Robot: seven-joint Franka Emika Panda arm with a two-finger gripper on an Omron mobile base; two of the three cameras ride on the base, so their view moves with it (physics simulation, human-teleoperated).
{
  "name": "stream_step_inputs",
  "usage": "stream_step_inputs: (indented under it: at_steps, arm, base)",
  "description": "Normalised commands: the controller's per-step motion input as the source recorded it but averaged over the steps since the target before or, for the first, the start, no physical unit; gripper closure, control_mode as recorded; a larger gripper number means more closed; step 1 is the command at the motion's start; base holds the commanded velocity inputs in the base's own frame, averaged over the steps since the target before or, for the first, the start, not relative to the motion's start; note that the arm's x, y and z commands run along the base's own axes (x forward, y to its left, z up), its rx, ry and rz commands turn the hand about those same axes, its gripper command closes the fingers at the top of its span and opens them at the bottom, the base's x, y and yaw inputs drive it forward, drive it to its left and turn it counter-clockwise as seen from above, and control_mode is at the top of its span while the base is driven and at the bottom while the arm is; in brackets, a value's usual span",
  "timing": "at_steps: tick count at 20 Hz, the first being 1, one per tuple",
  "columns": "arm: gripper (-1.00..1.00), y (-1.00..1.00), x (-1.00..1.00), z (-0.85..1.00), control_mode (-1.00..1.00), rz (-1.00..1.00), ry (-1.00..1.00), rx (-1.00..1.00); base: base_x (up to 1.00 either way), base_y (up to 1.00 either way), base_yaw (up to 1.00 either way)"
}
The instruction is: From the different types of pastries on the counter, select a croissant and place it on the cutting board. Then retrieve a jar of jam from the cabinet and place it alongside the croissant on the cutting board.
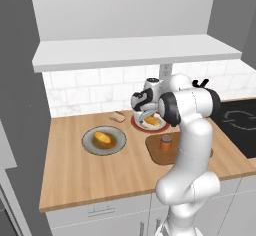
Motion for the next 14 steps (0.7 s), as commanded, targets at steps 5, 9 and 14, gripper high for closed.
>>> stream_step_inputs:
  at_steps: [5,9,14]
  arm:
    - [-1.0,-0.49,0.17,-0.28,-1.0,0.22,0.0,-0.01]
    - [-1.0,-0.52,0.02,-0.27,-1.0,0.24,0.0,0.0]
    - [-1.0,-0.43,0.0,-0.51,-1.0,0.23,0.02,0.0]
  base:
    - [0.0,0.0,0.0]
    - [0.0,0.0,0.0]
    - [0.0,0.0,0.0]
